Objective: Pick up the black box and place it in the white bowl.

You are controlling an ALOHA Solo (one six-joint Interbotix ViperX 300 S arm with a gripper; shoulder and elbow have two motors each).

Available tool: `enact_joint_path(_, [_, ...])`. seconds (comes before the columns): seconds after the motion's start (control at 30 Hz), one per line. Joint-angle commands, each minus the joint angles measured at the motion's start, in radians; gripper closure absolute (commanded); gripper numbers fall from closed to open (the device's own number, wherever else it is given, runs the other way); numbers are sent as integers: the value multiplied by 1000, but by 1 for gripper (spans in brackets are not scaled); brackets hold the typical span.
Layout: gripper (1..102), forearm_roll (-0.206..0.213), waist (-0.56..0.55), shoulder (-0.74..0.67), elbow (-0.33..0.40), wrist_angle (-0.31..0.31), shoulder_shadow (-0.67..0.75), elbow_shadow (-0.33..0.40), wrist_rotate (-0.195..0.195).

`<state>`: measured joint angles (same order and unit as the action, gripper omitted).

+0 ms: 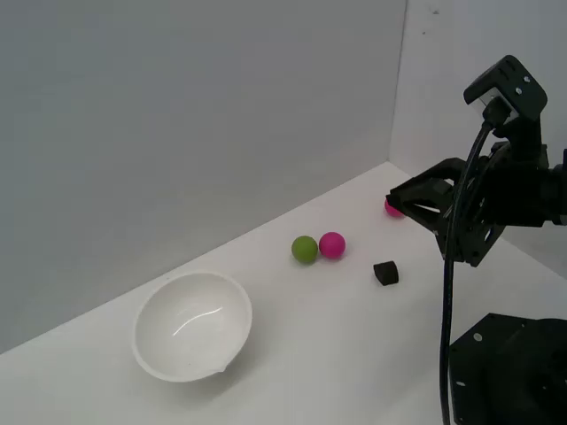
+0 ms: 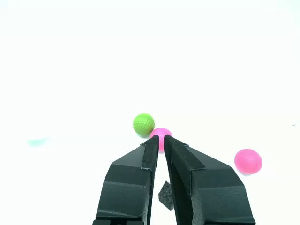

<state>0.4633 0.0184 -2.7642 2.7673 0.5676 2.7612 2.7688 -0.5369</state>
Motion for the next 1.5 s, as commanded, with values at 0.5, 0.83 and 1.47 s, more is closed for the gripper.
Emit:
enact_joint_path(0.5, [100,14,-2,-124,2,14,127,2,0])
enact_joint_path(0.83, [100,15,-2,-64,-3,15,67,-5,0])
enact_joint_path(1.47, [75,9,26,163,-170,193,-160,-176,25])
